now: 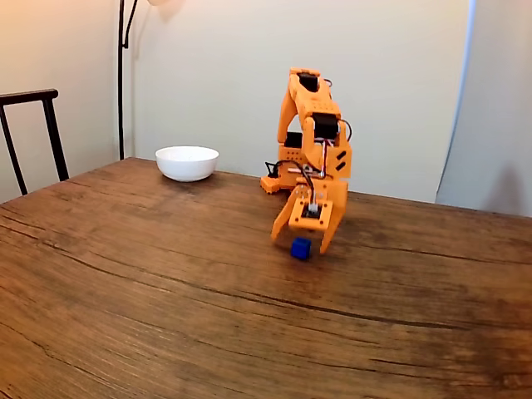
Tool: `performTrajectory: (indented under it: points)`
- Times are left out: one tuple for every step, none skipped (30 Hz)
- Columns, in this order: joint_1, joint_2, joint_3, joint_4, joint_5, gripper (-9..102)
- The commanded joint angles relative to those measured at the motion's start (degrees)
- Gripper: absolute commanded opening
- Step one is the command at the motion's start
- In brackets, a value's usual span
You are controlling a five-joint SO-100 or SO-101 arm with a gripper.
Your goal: Grasp the cube and drop it in the bowl
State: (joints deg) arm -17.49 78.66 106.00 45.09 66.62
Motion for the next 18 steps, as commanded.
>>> performTrajectory:
  points:
    - [-0.18, -1.14, -4.13, 0.09, -0.79, 45]
    - [-0.26, -1.85, -4.57, 0.09, -0.79, 45]
    - [-0.26, -2.37, -4.92, 0.09, -0.79, 45]
    - [-0.26, -2.81, -5.19, 0.09, -0.79, 45]
    - [-0.18, -3.16, -5.45, 0.18, -0.79, 45]
    - [-0.18, -3.34, -5.45, 0.09, -0.79, 45]
    - [-0.09, -3.34, -5.45, 0.09, -0.79, 45]
    - [-0.09, -3.34, -5.36, 0.09, -0.79, 45]
    - [-0.09, -3.34, -5.36, 0.18, -0.79, 45]
    - [-0.18, -3.34, -5.27, 0.18, -0.79, 45]
    - [-0.35, -3.34, -5.19, 0.18, -0.79, 45]
    - [-0.35, -3.34, -5.1, 0.18, -0.79, 45]
    - [-0.44, -3.34, -5.01, 0.18, -0.79, 45]
    - [-0.44, -3.34, -4.92, 0.26, -0.79, 44]
    - [-0.44, -3.34, -4.92, 0.26, -0.79, 43]
    - [-0.44, -3.34, -4.92, 0.26, -0.79, 40]
    - [-0.44, -3.34, -4.83, 0.26, -0.79, 38]
    - [-0.44, -3.34, -4.57, 0.26, -0.79, 35]
